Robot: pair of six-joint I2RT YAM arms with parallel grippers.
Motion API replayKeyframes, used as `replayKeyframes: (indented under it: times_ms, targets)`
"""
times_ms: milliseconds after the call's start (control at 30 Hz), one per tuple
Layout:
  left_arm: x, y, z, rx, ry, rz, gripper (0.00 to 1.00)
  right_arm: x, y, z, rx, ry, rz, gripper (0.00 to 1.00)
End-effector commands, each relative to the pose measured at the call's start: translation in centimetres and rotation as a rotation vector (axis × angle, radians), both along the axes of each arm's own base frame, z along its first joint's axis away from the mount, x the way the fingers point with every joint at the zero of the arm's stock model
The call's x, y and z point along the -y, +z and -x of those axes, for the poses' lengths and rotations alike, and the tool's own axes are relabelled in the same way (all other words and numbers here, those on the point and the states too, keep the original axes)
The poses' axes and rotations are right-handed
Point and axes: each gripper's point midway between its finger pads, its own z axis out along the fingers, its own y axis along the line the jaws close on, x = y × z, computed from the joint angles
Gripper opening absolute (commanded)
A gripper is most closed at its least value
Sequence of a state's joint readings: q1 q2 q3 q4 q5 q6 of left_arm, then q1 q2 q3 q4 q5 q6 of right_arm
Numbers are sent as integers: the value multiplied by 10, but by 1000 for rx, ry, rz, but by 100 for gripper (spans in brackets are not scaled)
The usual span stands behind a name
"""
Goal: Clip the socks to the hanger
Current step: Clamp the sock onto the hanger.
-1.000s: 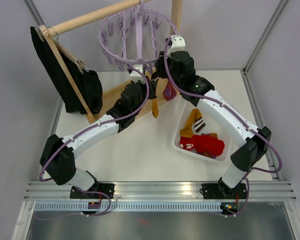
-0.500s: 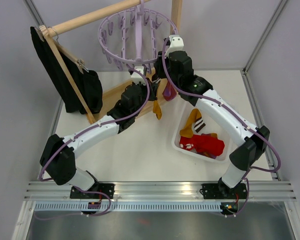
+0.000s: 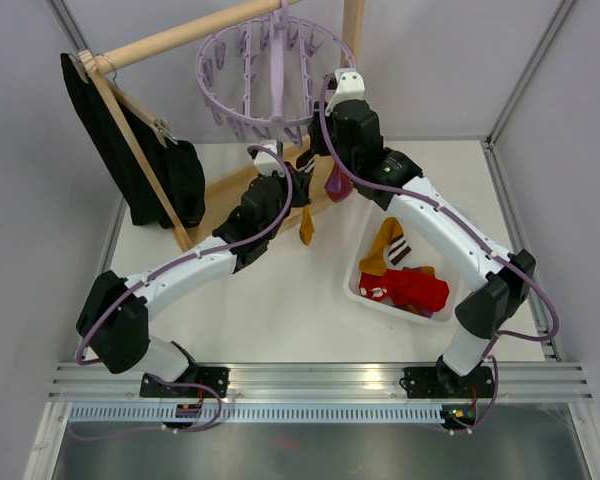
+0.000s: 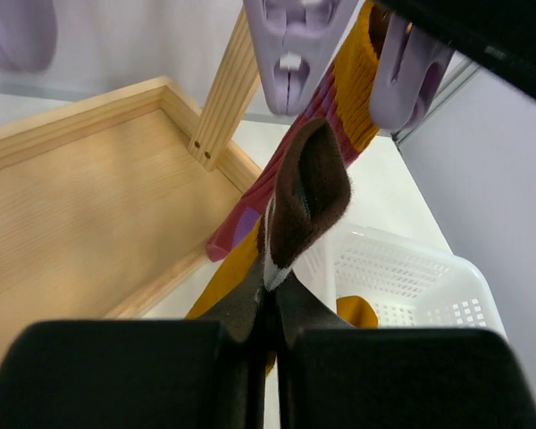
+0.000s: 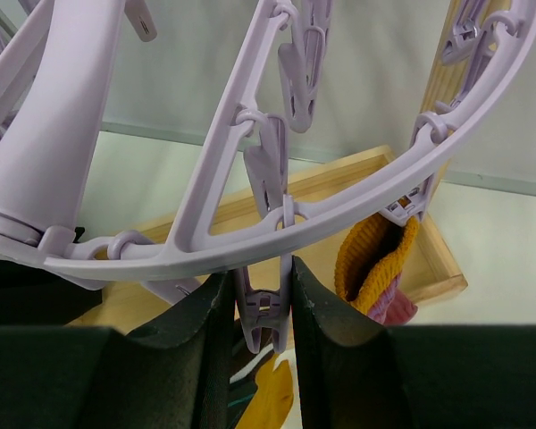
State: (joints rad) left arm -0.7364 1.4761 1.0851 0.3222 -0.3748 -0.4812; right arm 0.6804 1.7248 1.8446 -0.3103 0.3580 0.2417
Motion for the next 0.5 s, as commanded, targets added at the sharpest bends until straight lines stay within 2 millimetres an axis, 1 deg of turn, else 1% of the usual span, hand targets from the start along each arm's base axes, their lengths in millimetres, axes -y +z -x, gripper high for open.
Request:
replayKeyframes:
  times_ms: [0,167,333,467]
  targets:
    - [-6,31,6,68,25,124,2,2,42,-5,96,-38,-72,0]
    - [-6,30,8,72,28,141,2,0,39,-4,90,-49,-69,0]
    - [-3,33,10,89,12,164,2,-2,32,-5,78,-57,-56,0]
    - [-3,36,11,97,8,169,2,-5,31,-5,77,-55,-55,0]
